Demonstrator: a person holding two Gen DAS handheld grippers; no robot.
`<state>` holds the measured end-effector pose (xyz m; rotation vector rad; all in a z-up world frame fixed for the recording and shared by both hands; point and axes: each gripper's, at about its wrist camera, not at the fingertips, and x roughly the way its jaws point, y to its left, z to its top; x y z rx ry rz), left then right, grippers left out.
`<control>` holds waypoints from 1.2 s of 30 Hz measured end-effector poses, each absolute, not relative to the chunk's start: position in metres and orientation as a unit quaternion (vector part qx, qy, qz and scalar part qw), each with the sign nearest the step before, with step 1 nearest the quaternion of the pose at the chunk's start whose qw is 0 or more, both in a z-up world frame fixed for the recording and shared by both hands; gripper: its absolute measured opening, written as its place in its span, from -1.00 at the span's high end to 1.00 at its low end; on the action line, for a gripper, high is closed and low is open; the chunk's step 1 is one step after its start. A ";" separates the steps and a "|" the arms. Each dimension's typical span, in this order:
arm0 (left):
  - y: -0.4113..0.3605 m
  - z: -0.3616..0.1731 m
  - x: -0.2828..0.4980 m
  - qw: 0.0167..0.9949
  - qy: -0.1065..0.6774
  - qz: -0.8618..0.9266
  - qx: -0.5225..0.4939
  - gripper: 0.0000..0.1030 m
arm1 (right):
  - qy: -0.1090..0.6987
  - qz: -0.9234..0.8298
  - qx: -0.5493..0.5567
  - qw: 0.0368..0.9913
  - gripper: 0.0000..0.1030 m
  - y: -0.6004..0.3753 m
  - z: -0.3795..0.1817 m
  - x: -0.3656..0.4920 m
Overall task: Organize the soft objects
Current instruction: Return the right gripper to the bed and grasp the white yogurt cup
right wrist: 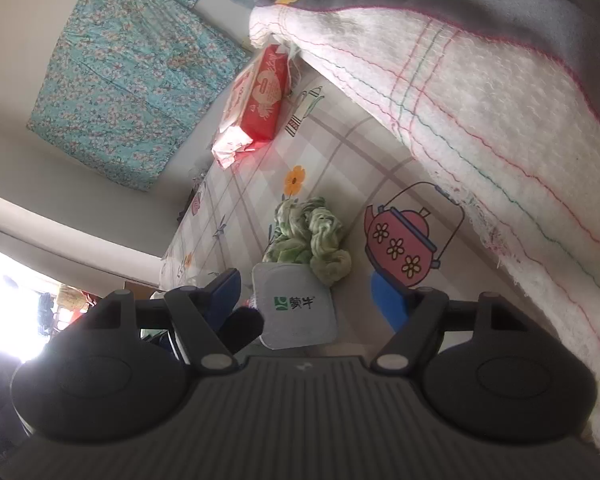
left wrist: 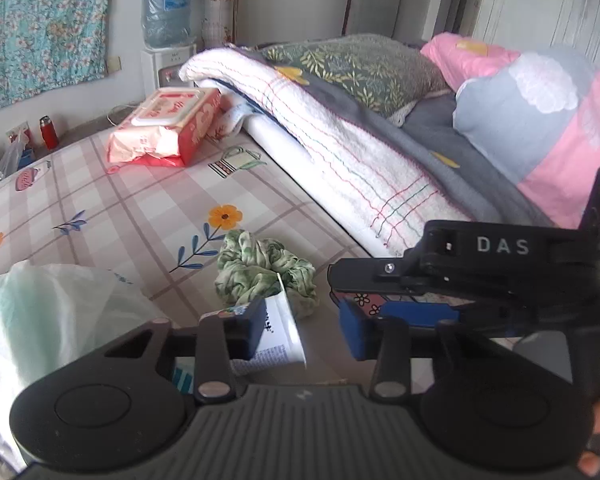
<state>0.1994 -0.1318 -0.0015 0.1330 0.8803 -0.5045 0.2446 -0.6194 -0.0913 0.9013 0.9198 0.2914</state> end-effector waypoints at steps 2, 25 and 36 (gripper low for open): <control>-0.138 -0.009 0.209 0.868 0.433 -0.232 0.067 0.47 | 0.429 0.133 0.421 0.788 -0.41 -0.620 -0.095 0.247; -0.082 -0.003 0.236 0.874 0.442 -0.194 -0.061 0.91 | 0.468 0.189 0.511 0.696 -0.37 -0.587 -0.137 0.285; -0.068 -0.002 0.238 0.852 0.466 -0.197 -0.134 0.90 | 0.469 0.214 0.572 0.638 -0.19 -0.586 -0.143 0.284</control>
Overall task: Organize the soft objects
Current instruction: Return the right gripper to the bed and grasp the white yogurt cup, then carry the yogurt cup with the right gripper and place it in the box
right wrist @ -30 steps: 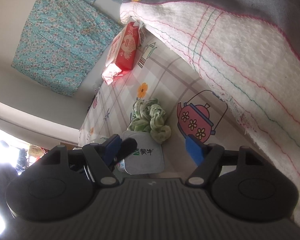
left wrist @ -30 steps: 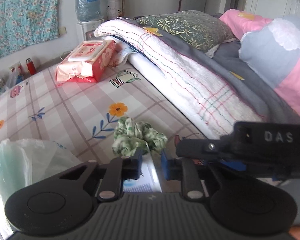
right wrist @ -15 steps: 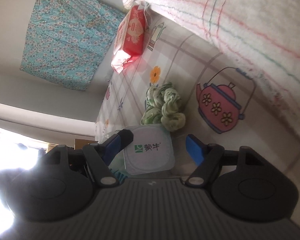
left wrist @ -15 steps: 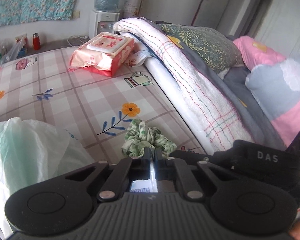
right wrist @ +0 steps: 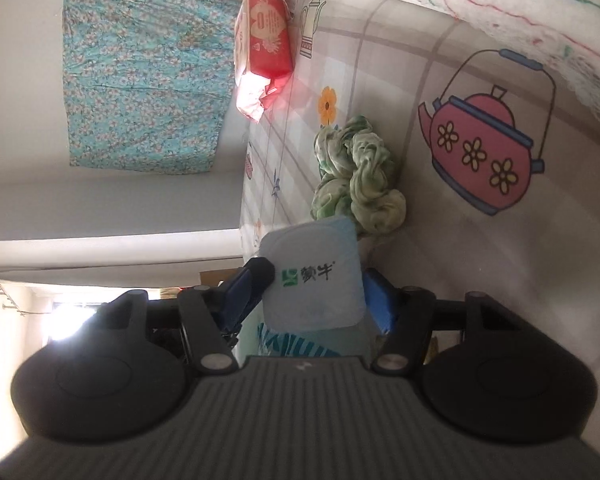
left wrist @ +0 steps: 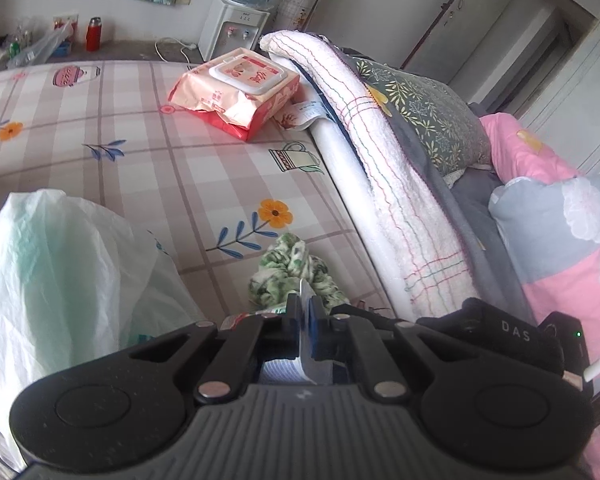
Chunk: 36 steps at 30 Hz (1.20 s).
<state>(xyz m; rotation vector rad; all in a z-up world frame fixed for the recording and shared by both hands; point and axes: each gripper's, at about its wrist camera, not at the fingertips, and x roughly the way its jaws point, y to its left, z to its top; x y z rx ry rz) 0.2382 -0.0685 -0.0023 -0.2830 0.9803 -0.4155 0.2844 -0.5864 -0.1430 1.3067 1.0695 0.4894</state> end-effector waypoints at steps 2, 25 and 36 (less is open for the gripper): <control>-0.072 -0.003 0.238 0.847 0.470 -0.203 -0.142 0.89 | 0.464 0.210 0.570 0.645 -0.19 -0.593 -0.138 0.280; -0.059 0.032 0.208 0.850 0.445 -0.232 -0.158 0.75 | 0.424 0.220 0.502 0.721 0.07 -0.605 -0.075 0.248; 0.045 0.110 0.152 0.901 0.348 -0.178 -0.188 0.75 | 0.416 0.341 0.407 0.738 0.05 -0.517 0.021 0.248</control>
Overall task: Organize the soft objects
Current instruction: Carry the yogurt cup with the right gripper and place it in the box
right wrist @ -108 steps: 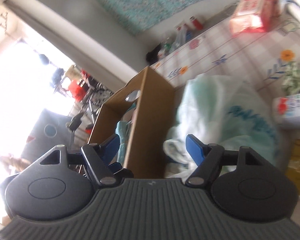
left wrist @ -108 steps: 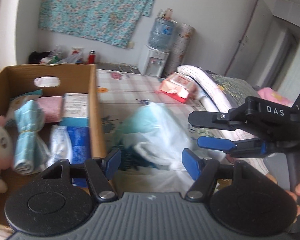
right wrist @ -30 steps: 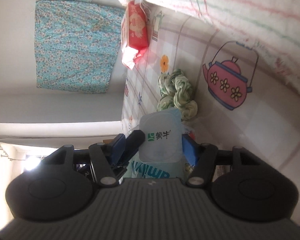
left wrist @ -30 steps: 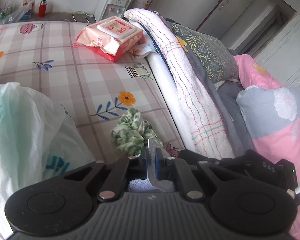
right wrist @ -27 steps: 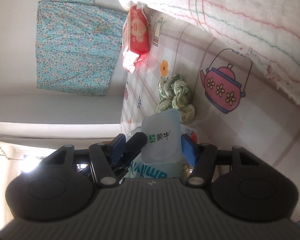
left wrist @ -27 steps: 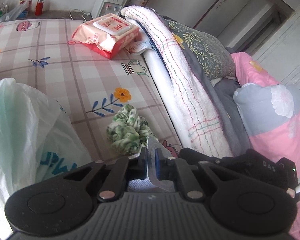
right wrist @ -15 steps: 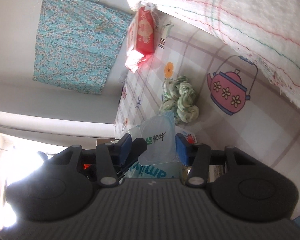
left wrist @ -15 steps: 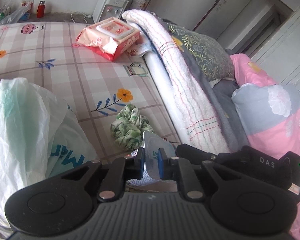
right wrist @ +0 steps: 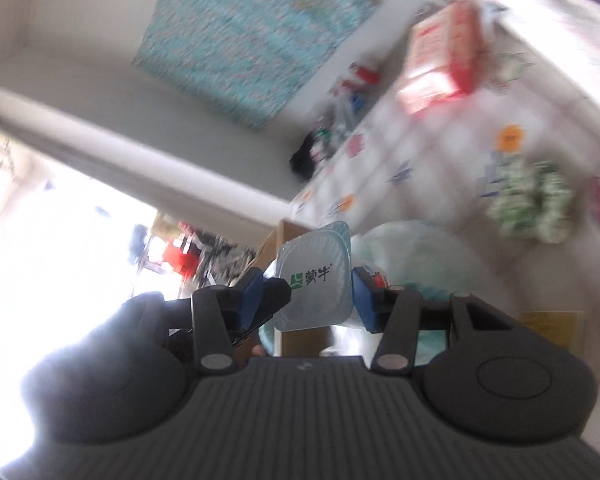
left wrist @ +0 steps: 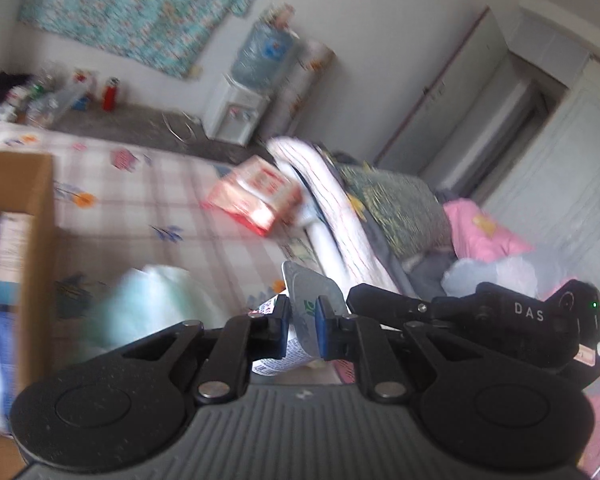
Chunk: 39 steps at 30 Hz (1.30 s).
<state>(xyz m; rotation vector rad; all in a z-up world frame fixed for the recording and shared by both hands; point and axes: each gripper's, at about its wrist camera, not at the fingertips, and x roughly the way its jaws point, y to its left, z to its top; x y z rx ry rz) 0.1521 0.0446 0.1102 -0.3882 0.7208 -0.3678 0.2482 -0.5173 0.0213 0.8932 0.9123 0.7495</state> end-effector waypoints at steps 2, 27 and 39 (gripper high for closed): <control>0.073 0.120 0.138 0.910 0.336 -0.148 -0.193 0.75 | 0.423 0.374 0.386 0.730 0.05 -0.483 0.035 0.249; 0.307 0.040 0.031 0.856 0.422 0.098 -0.282 0.70 | 0.653 0.478 0.168 0.562 0.04 -0.165 -0.021 0.183; 0.308 0.035 0.026 0.848 0.438 0.101 -0.279 0.54 | 0.676 0.461 0.159 0.552 -0.11 -0.160 -0.040 0.181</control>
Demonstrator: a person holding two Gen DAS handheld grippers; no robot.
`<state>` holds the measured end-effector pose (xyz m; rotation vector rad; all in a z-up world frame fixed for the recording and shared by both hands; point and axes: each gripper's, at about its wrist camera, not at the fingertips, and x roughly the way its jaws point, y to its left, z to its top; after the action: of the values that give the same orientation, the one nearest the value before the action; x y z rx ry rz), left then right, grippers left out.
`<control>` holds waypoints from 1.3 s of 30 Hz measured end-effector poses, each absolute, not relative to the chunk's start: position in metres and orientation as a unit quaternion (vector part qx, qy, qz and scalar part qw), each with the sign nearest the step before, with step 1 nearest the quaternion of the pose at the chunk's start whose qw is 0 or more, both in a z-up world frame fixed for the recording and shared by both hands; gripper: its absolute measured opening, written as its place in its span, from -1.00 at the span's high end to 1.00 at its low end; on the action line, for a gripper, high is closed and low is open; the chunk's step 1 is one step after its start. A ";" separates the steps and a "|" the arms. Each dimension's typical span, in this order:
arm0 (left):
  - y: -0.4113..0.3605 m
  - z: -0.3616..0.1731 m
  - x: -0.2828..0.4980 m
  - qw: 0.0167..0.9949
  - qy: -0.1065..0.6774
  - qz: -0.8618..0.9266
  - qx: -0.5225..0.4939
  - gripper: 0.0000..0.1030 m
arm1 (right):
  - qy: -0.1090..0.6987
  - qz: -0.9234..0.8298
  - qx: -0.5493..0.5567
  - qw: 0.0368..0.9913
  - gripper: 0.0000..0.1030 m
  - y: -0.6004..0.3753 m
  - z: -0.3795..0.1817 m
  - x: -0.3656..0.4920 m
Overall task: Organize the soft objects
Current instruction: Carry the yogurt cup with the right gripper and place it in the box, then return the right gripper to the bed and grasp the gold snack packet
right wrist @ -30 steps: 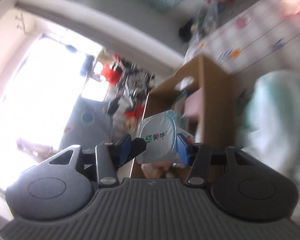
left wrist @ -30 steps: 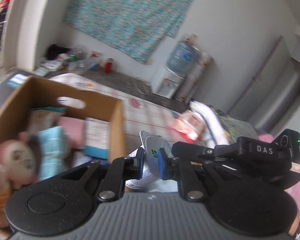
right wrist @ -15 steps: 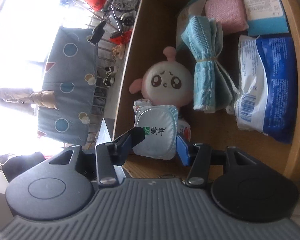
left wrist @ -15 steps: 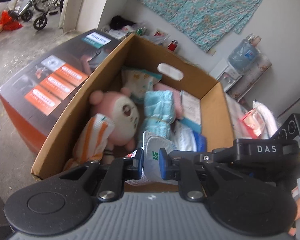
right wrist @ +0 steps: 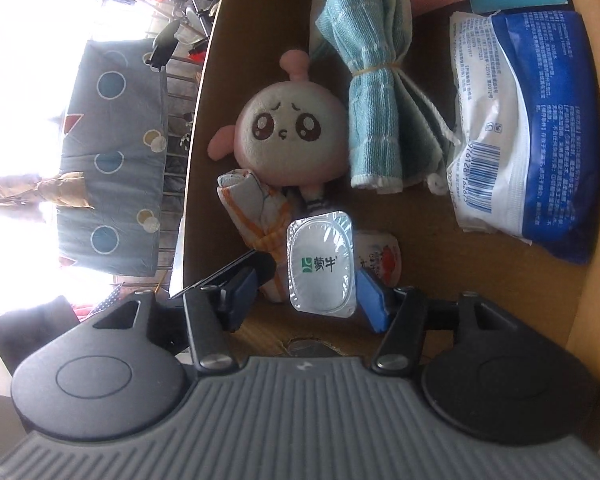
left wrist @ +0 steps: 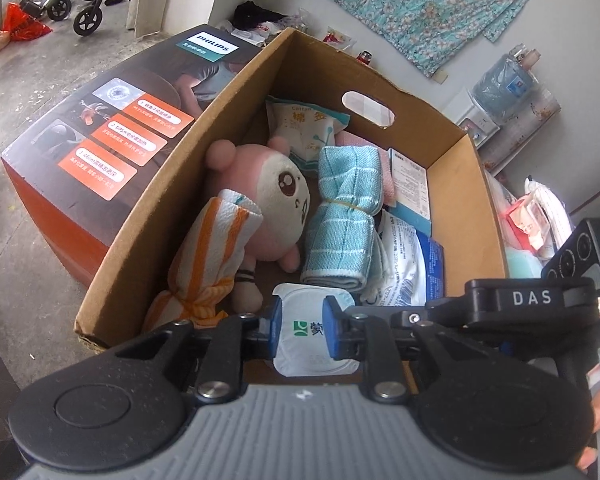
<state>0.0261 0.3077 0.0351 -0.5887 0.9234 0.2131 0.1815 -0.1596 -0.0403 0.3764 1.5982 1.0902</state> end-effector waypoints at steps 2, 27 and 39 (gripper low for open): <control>0.306 0.038 0.024 0.850 0.433 0.099 -0.283 0.52 | 0.672 0.462 0.158 0.557 -0.13 -0.163 -0.037 0.182; 0.079 0.089 0.059 0.920 0.330 -0.160 -0.139 -0.28 | 0.423 0.366 0.296 0.774 -0.21 -0.478 0.064 0.201; -0.059 0.004 0.083 0.873 0.402 -0.271 -0.046 0.04 | 0.464 0.202 0.351 0.788 -0.14 -0.600 -0.053 0.166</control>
<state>0.0828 -0.0586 0.0036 -0.0954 0.8405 -0.5654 0.1659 -0.5996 -0.0533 0.7553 1.0006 0.4357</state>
